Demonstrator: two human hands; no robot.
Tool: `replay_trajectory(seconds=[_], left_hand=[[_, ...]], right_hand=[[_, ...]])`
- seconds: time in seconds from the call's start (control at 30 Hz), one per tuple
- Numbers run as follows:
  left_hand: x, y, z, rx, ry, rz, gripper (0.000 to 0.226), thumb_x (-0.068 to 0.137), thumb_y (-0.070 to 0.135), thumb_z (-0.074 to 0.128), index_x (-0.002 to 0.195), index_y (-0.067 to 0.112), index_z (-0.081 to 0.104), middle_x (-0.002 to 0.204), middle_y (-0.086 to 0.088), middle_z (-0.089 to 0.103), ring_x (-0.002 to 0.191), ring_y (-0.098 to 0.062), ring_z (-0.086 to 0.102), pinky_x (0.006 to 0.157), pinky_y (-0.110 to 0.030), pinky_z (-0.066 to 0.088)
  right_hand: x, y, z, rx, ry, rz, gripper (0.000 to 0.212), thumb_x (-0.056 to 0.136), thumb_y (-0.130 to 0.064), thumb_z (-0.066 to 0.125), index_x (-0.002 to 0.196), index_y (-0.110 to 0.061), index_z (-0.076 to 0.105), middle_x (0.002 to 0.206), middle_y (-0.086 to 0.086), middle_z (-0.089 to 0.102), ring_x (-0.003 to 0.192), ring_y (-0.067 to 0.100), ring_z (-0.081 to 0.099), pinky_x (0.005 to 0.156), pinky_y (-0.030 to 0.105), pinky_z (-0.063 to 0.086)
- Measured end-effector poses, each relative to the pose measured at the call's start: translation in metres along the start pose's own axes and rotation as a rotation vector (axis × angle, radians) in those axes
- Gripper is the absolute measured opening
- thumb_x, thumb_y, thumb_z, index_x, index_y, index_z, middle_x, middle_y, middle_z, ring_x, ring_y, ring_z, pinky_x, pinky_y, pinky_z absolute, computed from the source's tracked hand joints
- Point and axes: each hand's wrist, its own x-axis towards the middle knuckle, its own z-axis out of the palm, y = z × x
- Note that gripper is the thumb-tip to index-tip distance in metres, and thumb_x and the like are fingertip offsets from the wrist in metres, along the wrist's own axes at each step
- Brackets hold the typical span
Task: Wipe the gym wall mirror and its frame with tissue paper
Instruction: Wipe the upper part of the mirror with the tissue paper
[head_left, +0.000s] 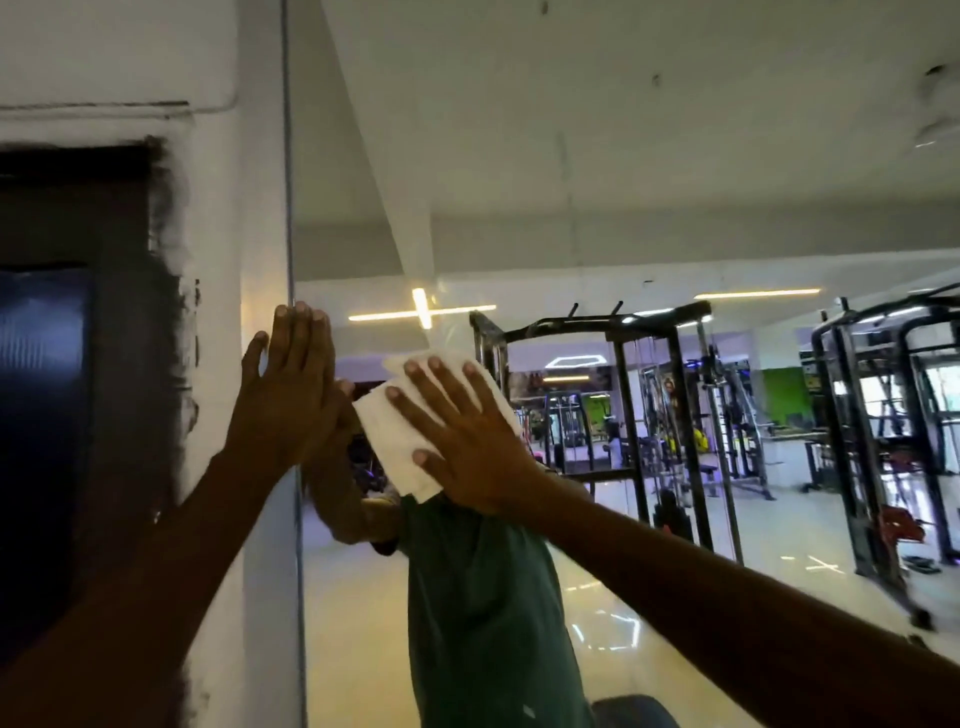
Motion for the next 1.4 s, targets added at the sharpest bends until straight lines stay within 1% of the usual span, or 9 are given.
replay_trajectory(seconds=[0.07, 0.2, 0.33, 0.5, 0.63, 0.87, 1.03, 1.2, 1.4], left_hand=[[-0.006, -0.003, 0.003, 0.019, 0.004, 0.04, 0.075, 0.108, 0.048, 0.02, 0.158, -0.008, 0.025, 0.163, -0.032, 0.023, 0.153, -0.047, 0.02, 0.119, -0.062, 0.022], [-0.02, -0.006, 0.006, 0.07, 0.015, 0.112, 0.075, 0.111, 0.049, 0.013, 0.157, -0.01, 0.025, 0.161, -0.036, 0.024, 0.152, -0.051, 0.022, 0.118, -0.064, 0.024], [-0.021, -0.003, 0.011, 0.044, 0.036, 0.059, 0.082, 0.104, 0.056, 0.02, 0.158, -0.005, 0.027, 0.164, -0.03, 0.023, 0.154, -0.048, 0.02, 0.123, -0.055, 0.009], [-0.022, -0.003, 0.007, 0.021, 0.028, 0.037, 0.082, 0.101, 0.057, 0.025, 0.159, -0.001, 0.028, 0.166, -0.025, 0.023, 0.155, -0.043, 0.019, 0.123, -0.051, 0.012], [-0.022, -0.005, 0.003, 0.02, 0.013, 0.04, 0.086, 0.103, 0.064, 0.013, 0.16, 0.001, 0.026, 0.167, -0.023, 0.022, 0.156, -0.04, 0.018, 0.124, -0.039, -0.006], [-0.022, -0.006, 0.004, 0.002, 0.006, 0.061, 0.087, 0.104, 0.064, 0.013, 0.158, -0.002, 0.028, 0.166, -0.026, 0.024, 0.153, -0.045, 0.023, 0.117, -0.063, 0.026], [-0.024, -0.003, -0.002, -0.057, -0.026, 0.041, 0.087, 0.104, 0.063, 0.01, 0.156, -0.004, 0.032, 0.164, -0.028, 0.026, 0.152, -0.046, 0.024, 0.115, -0.066, 0.028], [-0.026, -0.009, -0.005, -0.015, -0.067, 0.073, 0.083, 0.104, 0.058, 0.018, 0.156, -0.005, 0.033, 0.164, -0.027, 0.027, 0.152, -0.046, 0.026, 0.114, -0.063, 0.029], [-0.028, -0.01, 0.001, -0.001, -0.076, 0.062, 0.087, 0.105, 0.063, 0.007, 0.158, -0.002, 0.031, 0.166, -0.025, 0.026, 0.153, -0.045, 0.025, 0.117, -0.062, 0.026]], right_hand=[[0.014, 0.044, -0.017, -0.107, 0.003, 0.036, 0.074, 0.107, -0.054, 0.038, 0.168, -0.021, 0.01, 0.175, 0.013, -0.001, 0.162, 0.033, -0.006, 0.128, 0.062, 0.0], [0.062, 0.12, -0.057, -0.166, 0.083, 0.405, 0.073, 0.108, -0.055, 0.028, 0.168, -0.021, 0.005, 0.175, 0.015, -0.002, 0.161, 0.037, -0.003, 0.126, 0.065, 0.007], [0.1, 0.083, -0.044, -0.126, 0.206, 0.666, 0.075, 0.107, -0.059, 0.02, 0.168, -0.018, 0.006, 0.174, 0.02, -0.002, 0.16, 0.042, -0.002, 0.125, 0.066, 0.003], [0.053, -0.002, -0.002, -0.082, 0.094, 0.252, 0.077, 0.106, -0.058, 0.031, 0.168, -0.017, 0.011, 0.173, 0.021, -0.004, 0.16, 0.041, -0.008, 0.126, 0.066, -0.001], [0.036, 0.034, -0.008, -0.147, 0.028, 0.0, 0.076, 0.106, -0.056, 0.036, 0.168, -0.018, 0.012, 0.175, 0.017, 0.001, 0.161, 0.037, -0.004, 0.128, 0.062, 0.0], [0.106, 0.083, -0.04, -0.131, 0.192, 0.574, 0.076, 0.107, -0.056, 0.022, 0.168, -0.014, 0.006, 0.174, 0.018, -0.001, 0.161, 0.038, -0.002, 0.126, 0.063, 0.006], [0.037, -0.041, 0.015, 0.028, 0.106, 0.332, 0.086, 0.104, -0.057, 0.043, 0.168, -0.012, 0.006, 0.174, 0.018, -0.01, 0.16, 0.037, -0.012, 0.126, 0.064, 0.001], [0.028, 0.004, -0.001, -0.052, 0.064, 0.136, 0.081, 0.104, -0.055, 0.044, 0.168, -0.015, 0.013, 0.175, 0.017, 0.0, 0.161, 0.035, -0.005, 0.127, 0.063, 0.002], [0.099, 0.092, -0.043, -0.165, 0.147, 0.487, 0.075, 0.107, -0.057, 0.027, 0.168, -0.02, 0.006, 0.175, 0.018, -0.001, 0.161, 0.038, -0.002, 0.125, 0.065, 0.006]])
